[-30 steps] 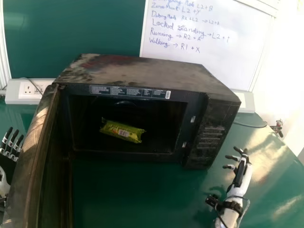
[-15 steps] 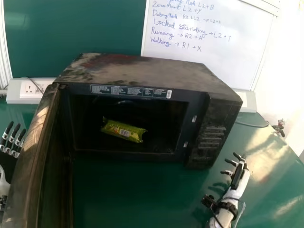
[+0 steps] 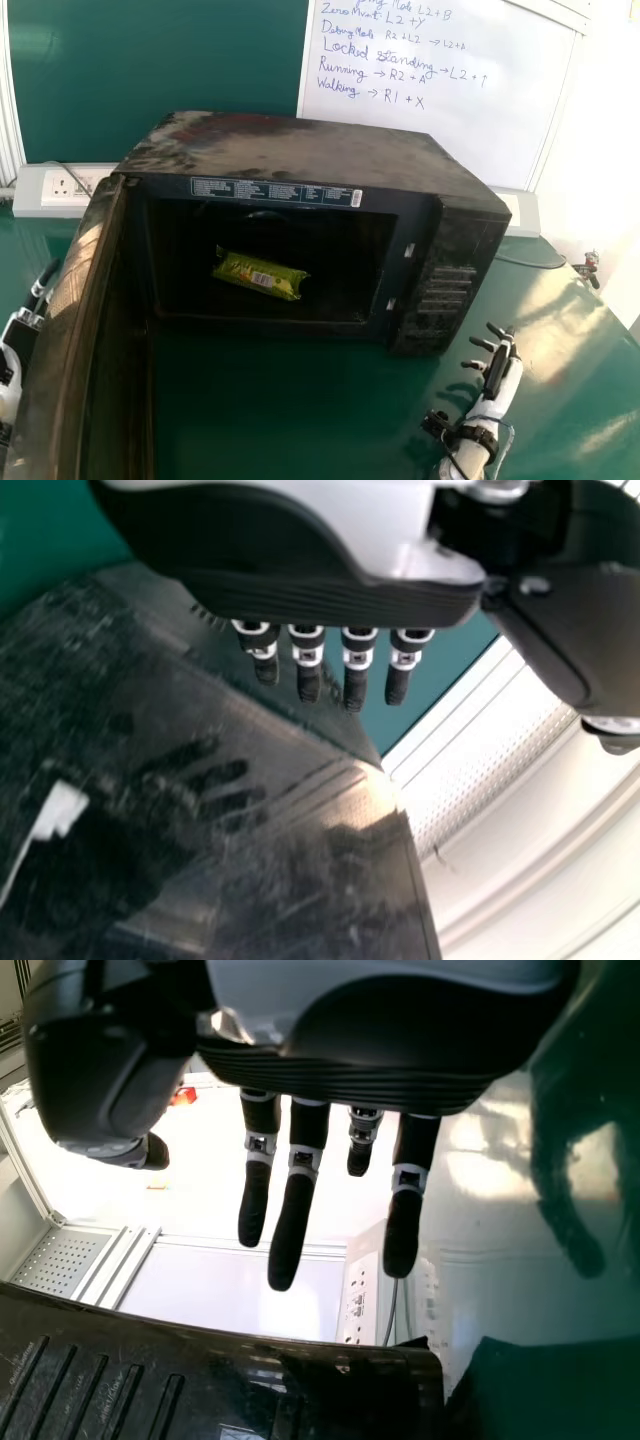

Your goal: Put biscuit inside oven

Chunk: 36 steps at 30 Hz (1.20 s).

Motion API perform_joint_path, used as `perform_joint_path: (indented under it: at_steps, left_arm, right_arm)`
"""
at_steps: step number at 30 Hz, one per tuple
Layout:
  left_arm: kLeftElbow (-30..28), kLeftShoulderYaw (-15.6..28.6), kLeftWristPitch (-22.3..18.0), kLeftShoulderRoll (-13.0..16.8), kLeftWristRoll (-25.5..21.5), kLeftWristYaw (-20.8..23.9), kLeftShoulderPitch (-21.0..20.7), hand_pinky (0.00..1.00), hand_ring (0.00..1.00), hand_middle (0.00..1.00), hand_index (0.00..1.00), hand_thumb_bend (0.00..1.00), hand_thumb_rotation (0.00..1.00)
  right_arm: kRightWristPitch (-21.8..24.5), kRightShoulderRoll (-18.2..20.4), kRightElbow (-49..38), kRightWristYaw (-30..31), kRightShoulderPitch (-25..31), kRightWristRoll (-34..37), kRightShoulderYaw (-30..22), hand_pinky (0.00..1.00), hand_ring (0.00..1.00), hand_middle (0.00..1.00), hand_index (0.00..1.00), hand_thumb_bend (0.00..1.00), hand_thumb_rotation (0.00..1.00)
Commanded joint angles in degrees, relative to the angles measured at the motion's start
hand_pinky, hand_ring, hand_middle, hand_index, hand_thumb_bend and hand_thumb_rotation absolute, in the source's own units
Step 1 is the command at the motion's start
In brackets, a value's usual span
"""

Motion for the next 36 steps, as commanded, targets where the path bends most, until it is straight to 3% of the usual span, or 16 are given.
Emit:
perform_joint_path:
  at_steps: [1,14,17,36]
  left_arm:
    - [1.6,-1.1,1.3,-0.9,0.0,-1.8,0.9,0.00,0.26,0.35,0.37,0.00,0.00]
    - [-1.1,-2.9,-0.2,-0.6,3.0,-3.7,2.4,0.00,0.24,0.32,0.31,0.00,0.03]
    - [-0.2,-3.4,-1.1,0.0,3.1,-6.7,1.9,0.00,0.22,0.31,0.30,0.00,0.00]
    - [0.3,-5.0,-3.2,0.3,3.8,-10.9,1.6,0.05,0.24,0.33,0.33,0.00,0.00]
  right_arm:
    - [0.2,0.7,0.6,0.2,1.3,-0.8,0.3,0.26,0.31,0.41,0.64,0.60,0.45]
    - [-0.2,0.6,1.1,0.2,1.1,-1.3,0.4,0.26,0.31,0.40,0.63,0.60,0.44]
    - [-0.3,0.8,1.0,0.6,1.1,-0.9,0.2,0.26,0.30,0.39,0.62,0.60,0.43]
    - [-0.9,0.8,0.8,0.7,1.6,-1.3,0.4,0.26,0.31,0.39,0.62,0.59,0.42]
